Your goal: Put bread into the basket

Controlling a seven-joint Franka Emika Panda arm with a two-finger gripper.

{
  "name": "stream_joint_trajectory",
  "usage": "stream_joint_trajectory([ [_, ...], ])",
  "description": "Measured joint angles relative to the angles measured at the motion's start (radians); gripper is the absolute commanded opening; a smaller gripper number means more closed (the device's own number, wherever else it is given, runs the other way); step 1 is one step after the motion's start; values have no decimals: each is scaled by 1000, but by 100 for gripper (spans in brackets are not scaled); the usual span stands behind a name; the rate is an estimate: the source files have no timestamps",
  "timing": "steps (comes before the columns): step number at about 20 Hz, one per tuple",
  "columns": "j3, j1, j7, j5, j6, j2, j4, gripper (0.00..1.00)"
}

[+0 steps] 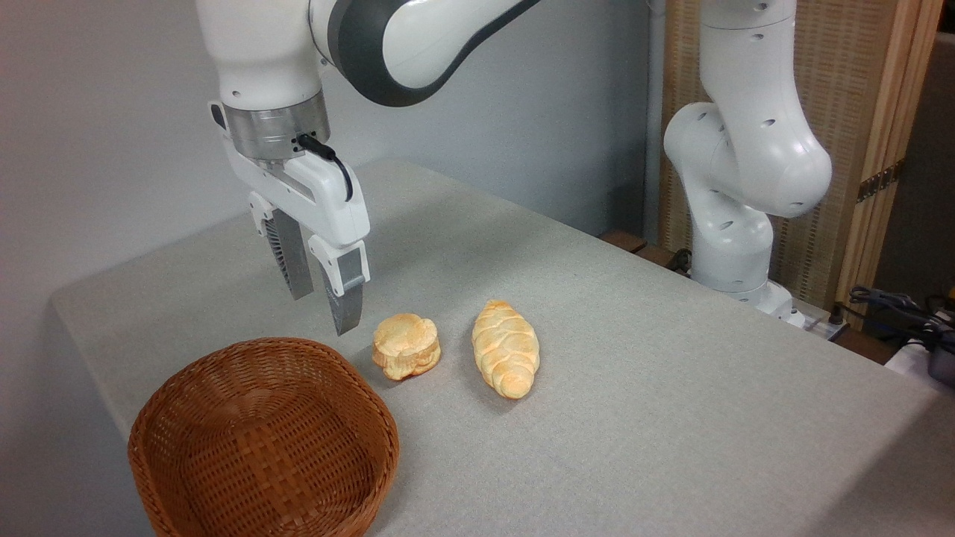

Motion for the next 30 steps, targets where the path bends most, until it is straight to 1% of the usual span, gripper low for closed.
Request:
stream_joint_trajectory([
  [1,0,-1,0,0,-1,0,0,100],
  [3,-4,-4,0,-19,-14,0,0,100],
  [5,-8,-4,0,-27,-25,0,0,100],
  [30,-14,-7,0,-27,-71,-4,0,100],
])
